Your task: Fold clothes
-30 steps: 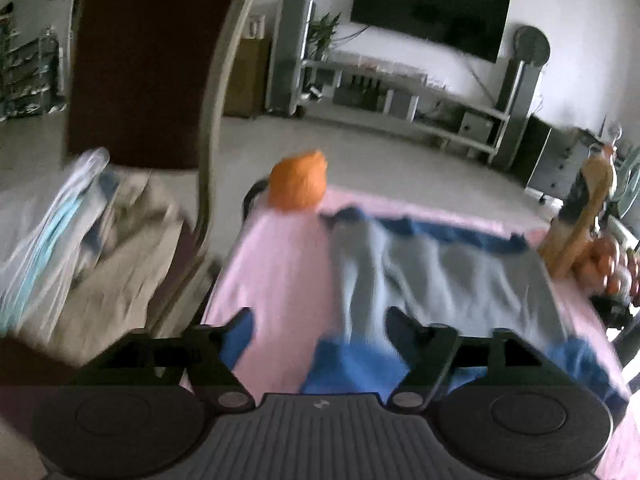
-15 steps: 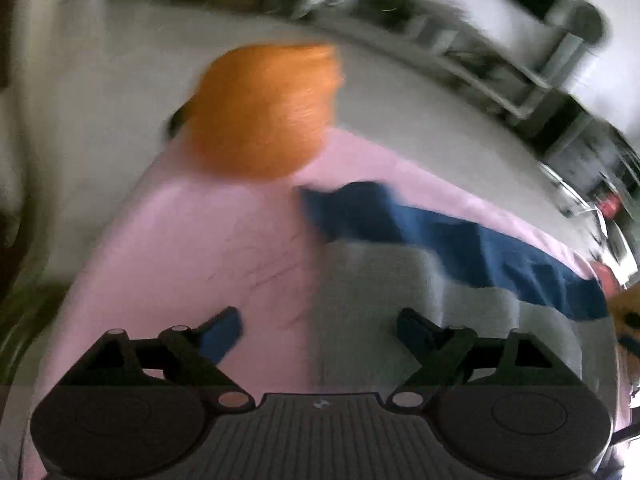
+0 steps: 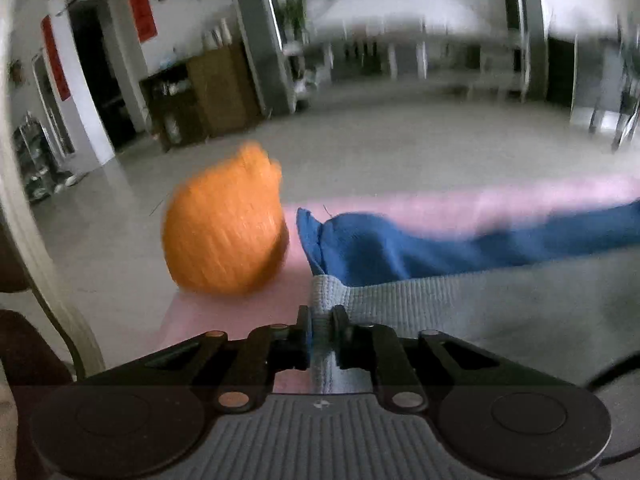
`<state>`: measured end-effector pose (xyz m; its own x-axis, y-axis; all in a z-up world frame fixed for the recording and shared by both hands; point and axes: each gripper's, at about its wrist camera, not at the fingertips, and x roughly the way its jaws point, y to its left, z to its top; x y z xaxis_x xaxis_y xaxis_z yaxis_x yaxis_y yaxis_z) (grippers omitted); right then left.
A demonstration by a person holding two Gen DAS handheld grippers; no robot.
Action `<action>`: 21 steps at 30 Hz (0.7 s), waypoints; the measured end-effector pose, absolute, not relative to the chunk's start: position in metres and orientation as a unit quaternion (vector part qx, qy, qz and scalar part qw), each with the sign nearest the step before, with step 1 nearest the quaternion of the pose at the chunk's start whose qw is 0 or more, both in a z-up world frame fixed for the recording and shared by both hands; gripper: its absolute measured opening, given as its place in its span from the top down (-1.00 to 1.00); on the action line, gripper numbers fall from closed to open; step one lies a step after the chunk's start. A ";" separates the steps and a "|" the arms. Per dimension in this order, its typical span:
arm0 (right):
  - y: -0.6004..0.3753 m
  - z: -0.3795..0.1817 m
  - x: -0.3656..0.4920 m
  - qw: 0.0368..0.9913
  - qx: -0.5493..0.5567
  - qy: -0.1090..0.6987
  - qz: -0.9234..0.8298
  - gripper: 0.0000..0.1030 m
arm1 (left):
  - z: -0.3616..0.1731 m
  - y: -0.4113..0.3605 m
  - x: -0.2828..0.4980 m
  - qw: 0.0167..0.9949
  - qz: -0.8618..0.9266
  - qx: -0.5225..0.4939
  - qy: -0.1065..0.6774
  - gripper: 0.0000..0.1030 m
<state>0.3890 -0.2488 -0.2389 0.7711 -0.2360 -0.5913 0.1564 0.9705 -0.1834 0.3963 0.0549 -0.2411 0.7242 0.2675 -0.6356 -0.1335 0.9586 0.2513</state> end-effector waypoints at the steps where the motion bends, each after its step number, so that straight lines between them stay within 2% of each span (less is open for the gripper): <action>1: -0.247 -0.248 0.395 0.929 -0.070 0.348 -0.104 0.73 | -0.243 0.052 0.397 0.920 0.119 0.104 0.360 0.62; 2: -0.246 -0.253 0.398 0.922 -0.073 0.367 -0.103 0.72 | -0.239 0.050 0.395 0.918 0.125 0.113 0.360 0.60; 5: -0.248 -0.226 0.378 0.927 -0.057 0.359 -0.093 0.42 | -0.207 0.059 0.361 0.922 0.132 0.111 0.347 0.58; 7: -0.252 -0.201 0.358 0.933 -0.035 0.347 -0.082 0.05 | -0.182 0.068 0.335 0.926 0.135 0.106 0.336 0.53; 8: -0.258 -0.184 0.341 0.939 -0.012 0.337 -0.075 -0.01 | -0.169 0.072 0.321 0.928 0.137 0.103 0.331 0.47; 15: -0.313 -0.088 0.181 0.929 0.165 0.331 0.016 -0.12 | -0.103 0.106 0.169 0.943 0.079 0.039 0.320 0.29; 16: -0.317 -0.081 0.153 0.925 0.180 0.332 0.025 -0.16 | -0.103 0.109 0.146 0.943 0.064 0.021 0.327 0.17; 19: -0.320 -0.073 0.095 0.913 0.215 0.345 0.039 -0.26 | -0.124 0.101 0.088 0.927 0.009 -0.031 0.373 0.12; 21: -0.315 -0.091 0.072 0.895 0.237 0.373 0.054 -0.26 | -0.143 0.091 0.053 0.911 -0.027 -0.062 0.406 0.04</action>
